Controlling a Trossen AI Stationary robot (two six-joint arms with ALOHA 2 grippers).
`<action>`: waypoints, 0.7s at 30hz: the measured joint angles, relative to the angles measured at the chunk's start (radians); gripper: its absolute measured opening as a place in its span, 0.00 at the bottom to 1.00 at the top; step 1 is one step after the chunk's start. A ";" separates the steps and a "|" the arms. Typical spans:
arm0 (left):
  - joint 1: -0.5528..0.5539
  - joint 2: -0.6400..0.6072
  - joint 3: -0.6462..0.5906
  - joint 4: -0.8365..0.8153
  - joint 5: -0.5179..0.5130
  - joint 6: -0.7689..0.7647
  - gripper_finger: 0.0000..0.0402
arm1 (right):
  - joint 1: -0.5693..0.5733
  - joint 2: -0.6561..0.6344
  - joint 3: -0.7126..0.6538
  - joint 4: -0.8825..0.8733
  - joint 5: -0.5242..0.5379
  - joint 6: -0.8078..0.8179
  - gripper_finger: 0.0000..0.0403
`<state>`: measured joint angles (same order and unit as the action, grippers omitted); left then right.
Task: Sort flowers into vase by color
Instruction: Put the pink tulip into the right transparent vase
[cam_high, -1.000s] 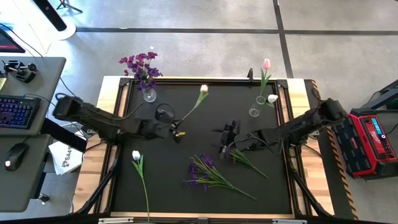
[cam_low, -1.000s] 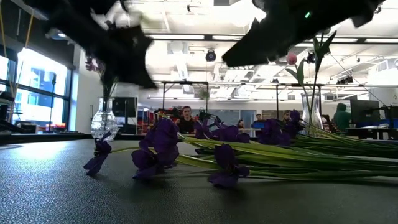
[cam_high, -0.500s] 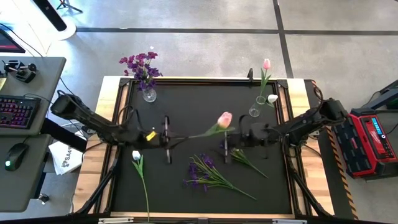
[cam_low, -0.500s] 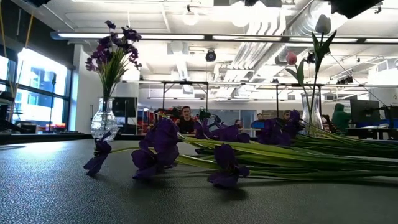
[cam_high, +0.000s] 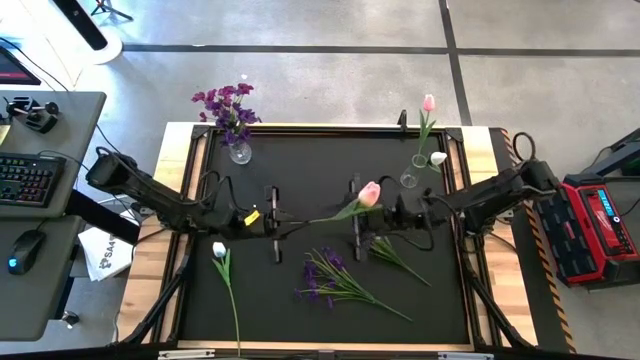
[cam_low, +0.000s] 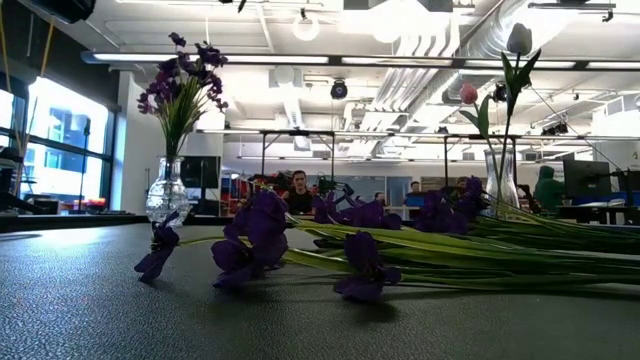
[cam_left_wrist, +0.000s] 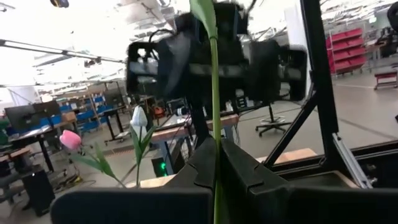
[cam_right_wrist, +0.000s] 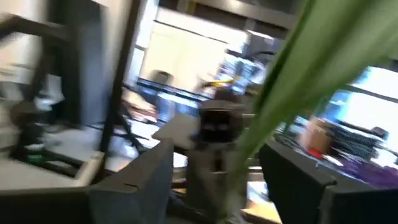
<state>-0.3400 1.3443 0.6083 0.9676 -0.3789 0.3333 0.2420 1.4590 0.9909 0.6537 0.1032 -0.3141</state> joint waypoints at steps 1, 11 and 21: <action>0.001 0.003 0.000 0.000 -0.001 -0.008 0.00 | 0.000 0.000 0.020 -0.037 0.042 -0.001 0.52; -0.001 0.005 0.000 -0.018 -0.007 -0.011 0.00 | 0.045 0.000 0.150 -0.344 0.119 0.032 0.26; 0.017 0.004 0.000 -0.106 -0.097 -0.063 0.05 | 0.114 -0.003 0.229 -0.568 0.448 0.055 0.03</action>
<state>-0.3227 1.3482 0.6086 0.8613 -0.4763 0.2706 0.3558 1.4557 1.2198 0.0857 0.5513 -0.2592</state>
